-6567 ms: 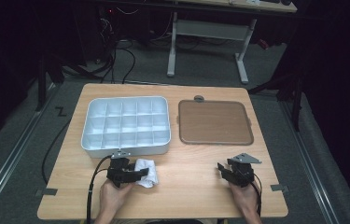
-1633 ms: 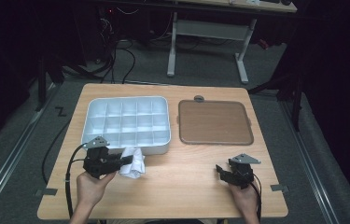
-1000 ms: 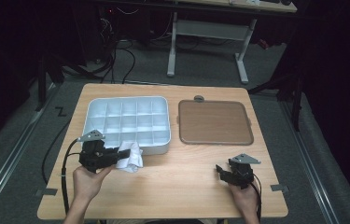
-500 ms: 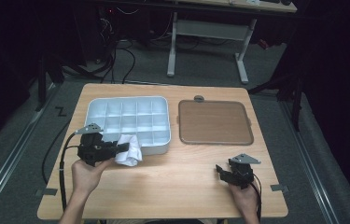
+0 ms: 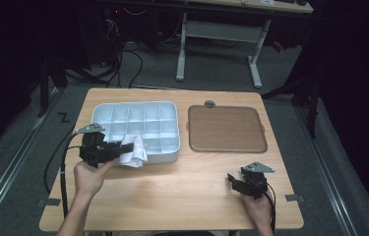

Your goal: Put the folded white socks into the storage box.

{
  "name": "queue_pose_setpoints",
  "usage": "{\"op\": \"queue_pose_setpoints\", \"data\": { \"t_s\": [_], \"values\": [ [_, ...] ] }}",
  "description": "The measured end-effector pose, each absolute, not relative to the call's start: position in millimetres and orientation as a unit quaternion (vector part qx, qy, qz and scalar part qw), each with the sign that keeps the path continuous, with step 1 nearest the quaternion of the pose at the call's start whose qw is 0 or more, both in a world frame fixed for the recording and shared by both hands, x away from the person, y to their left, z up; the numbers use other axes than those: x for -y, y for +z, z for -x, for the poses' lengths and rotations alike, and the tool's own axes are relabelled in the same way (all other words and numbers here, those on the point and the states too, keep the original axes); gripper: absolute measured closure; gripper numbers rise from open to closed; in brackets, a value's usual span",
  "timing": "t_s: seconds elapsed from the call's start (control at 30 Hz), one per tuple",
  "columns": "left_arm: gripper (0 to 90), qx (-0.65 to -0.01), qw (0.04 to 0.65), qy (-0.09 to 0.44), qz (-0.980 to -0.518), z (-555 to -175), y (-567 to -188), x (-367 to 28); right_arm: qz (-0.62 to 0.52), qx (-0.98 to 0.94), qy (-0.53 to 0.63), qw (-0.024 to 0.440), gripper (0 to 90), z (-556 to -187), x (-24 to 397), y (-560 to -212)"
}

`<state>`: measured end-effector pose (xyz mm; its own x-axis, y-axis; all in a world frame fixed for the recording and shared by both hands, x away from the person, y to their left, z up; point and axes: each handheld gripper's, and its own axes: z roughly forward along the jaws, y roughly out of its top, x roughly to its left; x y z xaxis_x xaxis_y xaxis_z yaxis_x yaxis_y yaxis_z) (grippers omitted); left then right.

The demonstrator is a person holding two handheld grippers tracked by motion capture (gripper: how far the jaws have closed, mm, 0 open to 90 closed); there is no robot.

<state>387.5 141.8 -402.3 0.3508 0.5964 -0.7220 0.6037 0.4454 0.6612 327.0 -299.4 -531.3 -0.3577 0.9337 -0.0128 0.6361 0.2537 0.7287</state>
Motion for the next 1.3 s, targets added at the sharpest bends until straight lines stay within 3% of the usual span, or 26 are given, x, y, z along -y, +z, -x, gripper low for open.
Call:
{"op": "queue_pose_setpoints", "data": {
  "t_s": [0.83,1.07,1.3],
  "values": [
    [72.2,-0.591,0.629,-0.019,-0.505,-428.4,-405.2,-137.8,-0.517,-0.758,0.322,0.232,38.2,-326.9,298.7,-531.4],
    [72.2,-0.597,0.615,0.004,-0.516,-440.5,-413.6,-132.6,-0.518,-0.757,0.321,0.234,37.6,-326.8,298.3,-531.5],
    [72.2,-0.606,0.61,-0.015,-0.511,-450.3,-421.0,-131.0,-0.519,-0.757,0.321,0.233,37.6,-326.7,298.3,-531.4]
  ]
}}
